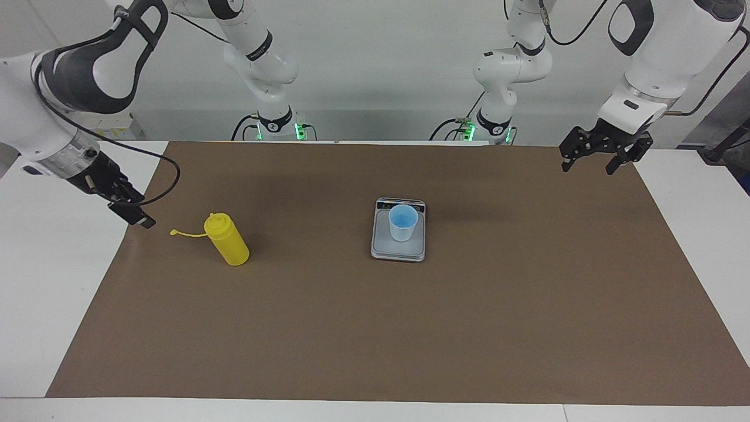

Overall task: Pour seasoning into cup on scale with both arms
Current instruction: 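Grasp the yellow squeeze bottle with the right gripper, then lift the yellow bottle and carry it over the blue cup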

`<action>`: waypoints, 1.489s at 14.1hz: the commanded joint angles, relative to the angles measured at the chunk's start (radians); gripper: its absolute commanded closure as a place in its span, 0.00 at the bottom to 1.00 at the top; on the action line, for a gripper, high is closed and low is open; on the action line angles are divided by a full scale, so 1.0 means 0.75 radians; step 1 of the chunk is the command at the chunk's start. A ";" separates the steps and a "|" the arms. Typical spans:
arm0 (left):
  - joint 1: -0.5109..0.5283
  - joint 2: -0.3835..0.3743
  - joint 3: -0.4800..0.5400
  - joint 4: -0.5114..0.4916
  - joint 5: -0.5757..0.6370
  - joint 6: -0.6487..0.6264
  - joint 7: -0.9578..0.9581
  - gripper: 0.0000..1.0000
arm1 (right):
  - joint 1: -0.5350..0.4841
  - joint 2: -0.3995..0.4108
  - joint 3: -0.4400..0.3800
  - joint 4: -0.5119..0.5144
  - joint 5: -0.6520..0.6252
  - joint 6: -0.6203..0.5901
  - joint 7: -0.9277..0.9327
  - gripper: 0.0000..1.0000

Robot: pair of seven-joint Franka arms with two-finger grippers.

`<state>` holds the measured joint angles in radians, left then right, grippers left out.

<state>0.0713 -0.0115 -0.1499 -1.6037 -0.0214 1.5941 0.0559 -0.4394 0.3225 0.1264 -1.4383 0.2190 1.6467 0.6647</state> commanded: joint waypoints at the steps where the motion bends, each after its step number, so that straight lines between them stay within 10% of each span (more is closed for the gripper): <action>1: 0.011 0.007 -0.015 0.005 -0.016 0.012 0.011 0.00 | -0.077 0.104 0.014 0.079 0.074 -0.042 0.079 0.00; 8: 0.011 0.007 -0.017 0.009 0.031 -0.004 0.026 0.00 | -0.040 0.296 0.016 0.063 0.205 0.091 0.226 0.00; 21: 0.011 0.005 -0.017 0.005 0.031 0.000 0.042 0.00 | -0.085 0.161 0.016 -0.363 0.573 0.097 0.290 0.00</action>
<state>0.0712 -0.0111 -0.1551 -1.6037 -0.0133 1.5940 0.0722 -0.4886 0.4957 0.1297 -1.6369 0.5976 1.7077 0.8770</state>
